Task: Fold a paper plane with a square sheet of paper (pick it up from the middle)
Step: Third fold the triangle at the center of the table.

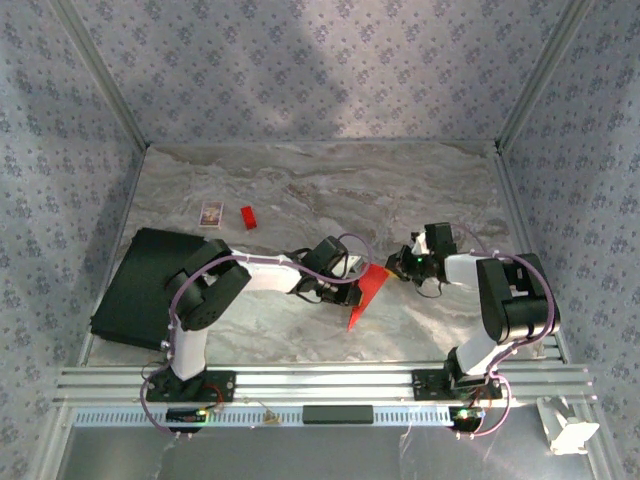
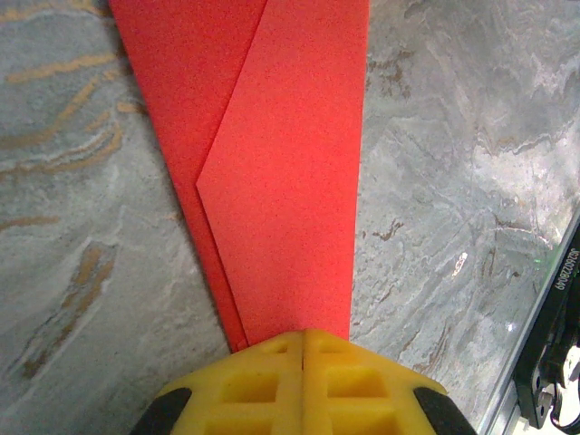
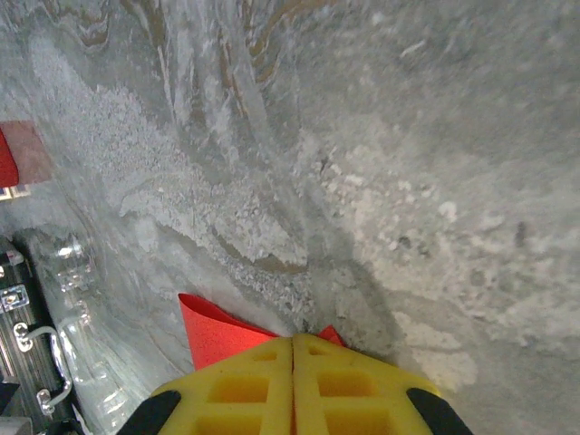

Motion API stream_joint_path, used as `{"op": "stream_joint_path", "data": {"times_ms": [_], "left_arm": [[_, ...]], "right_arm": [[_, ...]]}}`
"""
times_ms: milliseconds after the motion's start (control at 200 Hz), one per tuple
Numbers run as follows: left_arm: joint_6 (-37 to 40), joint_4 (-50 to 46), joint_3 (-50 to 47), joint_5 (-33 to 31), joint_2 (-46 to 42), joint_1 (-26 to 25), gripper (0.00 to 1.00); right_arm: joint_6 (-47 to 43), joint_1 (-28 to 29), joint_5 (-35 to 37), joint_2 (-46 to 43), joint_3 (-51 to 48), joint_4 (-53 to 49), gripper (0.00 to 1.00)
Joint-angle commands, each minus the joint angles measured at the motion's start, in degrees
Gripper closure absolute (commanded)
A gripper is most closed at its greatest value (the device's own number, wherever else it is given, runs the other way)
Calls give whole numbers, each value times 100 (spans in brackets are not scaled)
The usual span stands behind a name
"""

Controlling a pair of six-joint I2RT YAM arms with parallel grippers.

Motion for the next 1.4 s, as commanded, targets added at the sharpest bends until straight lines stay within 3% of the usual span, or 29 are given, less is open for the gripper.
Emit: {"op": "stream_joint_path", "data": {"times_ms": [0, 395, 650, 949, 1134, 1394], "left_arm": [[170, -1061, -286, -199, 273, -3, 100], [121, -1019, -258, -303, 198, 10, 100], [-17, -948, -236, -347, 179, 10, 100], [-17, -970, -237, -350, 158, 12, 100], [-76, -960, -228, -353, 16, 14, 99], [-124, -1143, 139, -353, -370, 10, 97]], "right_arm": [[-130, -262, 907, 238, 162, -241, 92], [-23, -146, 970, -1088, -98, -574, 89], [98, 588, 337, -1515, -535, -427, 89], [178, 1251, 225, -977, -509, -75, 92], [-96, 1089, 937, -683, -491, -660, 95], [24, 1024, 849, -575, -758, -381, 97]]}}
